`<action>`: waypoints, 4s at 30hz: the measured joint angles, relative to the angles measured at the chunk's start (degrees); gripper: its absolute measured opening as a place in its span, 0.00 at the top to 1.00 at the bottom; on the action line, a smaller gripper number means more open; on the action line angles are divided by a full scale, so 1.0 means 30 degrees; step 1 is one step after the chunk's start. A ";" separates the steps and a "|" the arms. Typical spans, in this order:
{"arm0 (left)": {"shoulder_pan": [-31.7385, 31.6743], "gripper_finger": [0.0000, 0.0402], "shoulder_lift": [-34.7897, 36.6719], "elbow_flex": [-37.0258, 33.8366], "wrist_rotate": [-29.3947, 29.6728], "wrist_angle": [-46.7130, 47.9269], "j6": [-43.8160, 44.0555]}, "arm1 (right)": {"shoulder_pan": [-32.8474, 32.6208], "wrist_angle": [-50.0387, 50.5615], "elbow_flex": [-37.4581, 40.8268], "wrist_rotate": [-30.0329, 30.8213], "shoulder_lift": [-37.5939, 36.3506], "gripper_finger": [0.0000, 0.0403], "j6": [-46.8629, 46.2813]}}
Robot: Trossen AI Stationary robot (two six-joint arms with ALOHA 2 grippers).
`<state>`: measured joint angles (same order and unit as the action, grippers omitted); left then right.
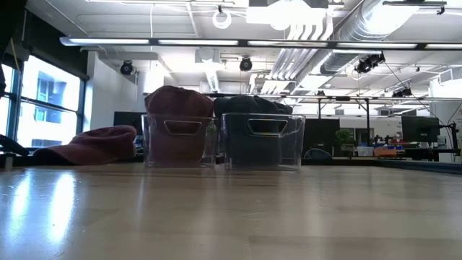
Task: Pick & Place hat
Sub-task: Put the blue cap into the right bin
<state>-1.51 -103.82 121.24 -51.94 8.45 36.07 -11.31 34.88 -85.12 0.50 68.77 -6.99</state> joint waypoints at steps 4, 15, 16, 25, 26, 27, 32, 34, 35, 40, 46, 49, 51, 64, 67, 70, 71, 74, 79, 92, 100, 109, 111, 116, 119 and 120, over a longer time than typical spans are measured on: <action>-0.0702 1.00 0.0091 0.0040 -0.0147 0.0077 0.0066 | -0.0025 0.0039 0.0000 0.0134 0.0000 0.98 -0.0025; -0.3681 1.00 0.0790 0.1990 -0.2289 0.5576 -0.0325 | -0.0541 0.0501 0.0000 0.1703 0.0077 0.98 -0.0169; -0.3928 1.00 0.0849 0.2324 -0.2276 0.6112 -0.0701 | -0.0541 0.0543 0.0000 0.1788 0.0084 0.98 -0.0098; -0.4714 1.00 0.0822 0.3628 0.2197 1.5609 -0.7000 | -0.0534 0.0598 0.0000 0.2155 0.0087 0.96 0.0360; -0.4602 1.00 0.0834 0.3797 0.3229 1.6852 -0.7731 | -0.0539 0.0595 0.0000 0.2155 0.0087 0.97 0.0457; -0.4536 1.00 0.0834 0.3943 0.4316 1.7949 -0.8470 | -0.0534 0.0595 0.0000 0.2160 0.0087 0.97 0.0578; -0.4069 1.00 0.0883 0.4591 0.8097 1.9146 -1.0438 | -0.0519 0.0595 0.0015 0.2221 0.0095 0.98 0.0992; -0.4062 1.00 0.1122 0.4575 0.8016 1.8062 -1.0458 | -0.0496 0.0565 0.0015 0.2161 0.0089 0.96 0.1044; -0.4091 1.00 0.1390 0.4476 0.7982 1.7651 -1.0463 | -0.0483 0.0558 0.0015 0.2046 0.0087 0.96 0.1038; -0.3995 1.00 0.2986 0.4586 0.7957 1.5188 -1.3420 | -0.0483 0.0480 0.0015 0.0760 0.0062 0.98 0.1042; -0.3718 0.98 0.3897 0.4586 0.7303 1.4305 -1.7095 | -0.0483 0.0565 0.0015 0.0744 0.0036 0.97 0.1017; -0.3603 0.90 0.3909 0.4586 0.5708 1.5185 -1.7390 | -0.0483 0.0393 0.0013 0.1001 0.0036 0.95 0.0975; -0.3551 0.82 0.3858 0.4572 0.4908 1.5903 -1.7350 | -0.0468 0.0397 0.0007 0.0996 0.0036 0.96 0.0877; -0.0290 0.31 0.1973 0.4530 0.7892 1.8855 -1.6982 | 0.1042 0.0560 0.0022 0.0771 0.0036 0.97 -0.0042; 0.0294 0.31 0.1598 0.4580 0.8123 1.8226 -1.6951 | 0.1337 0.0921 0.0036 0.0698 0.0036 0.98 -0.0166; 0.0624 0.35 0.1549 0.4528 0.8309 1.7149 -1.5943 | 0.1558 0.0976 0.0036 0.0700 0.0083 0.97 -0.0166; 0.0670 0.38 0.1557 0.4549 0.8388 1.6649 -1.5451 | 0.1631 0.0995 0.0036 0.0711 0.0089 0.97 -0.0166; 0.0659 0.47 0.1283 0.4613 0.8978 1.5439 -1.3533 | 0.1840 0.1002 0.0036 0.0770 0.0182 0.96 -0.0166; 0.0630 0.65 0.0761 0.4572 1.0045 1.4912 -1.1915 | 0.1914 0.1214 0.0044 0.0875 0.0202 0.99 -0.0085; 0.0623 0.93 0.0951 0.4565 0.9855 1.1061 -1.1018 | 0.1885 0.1142 0.0044 0.0319 0.0197 0.98 0.0170; 0.0239 0.74 0.0936 0.4579 0.6959 0.8635 -1.1110 | 0.1885 0.0283 0.0044 -0.1784 0.0071 0.99 0.0392; -0.2551 0.55 0.3499 0.4628 0.8517 0.9917 -1.1248 | 0.0926 0.0175 0.0044 -0.4631 -0.1618 0.99 0.0997; -0.3188 0.55 0.4186 0.4642 0.9756 1.1857 -1.1723 | 0.0772 -0.0162 0.0053 -0.4862 -0.2114 0.99 0.1218; -0.4212 0.59 0.4594 0.4529 1.1369 1.6238 -1.2472 | 0.0737 -0.6314 0.2211 -0.6355 -0.3733 0.99 0.1874; -0.4365 0.63 0.4543 0.3986 0.9015 1.6649 -1.2582 | 0.0894 -1.1183 0.4211 -0.7093 -0.4344 0.99 0.2048; -0.4331 0.64 0.4528 0.3591 0.7876 1.6091 -1.2618 | 0.0971 -1.2474 0.4818 -0.7091 -0.4448 0.99 0.2033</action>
<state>-14.50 -90.24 132.01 -28.31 56.73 -1.78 -8.39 -2.54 -70.67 -20.78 55.43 -0.89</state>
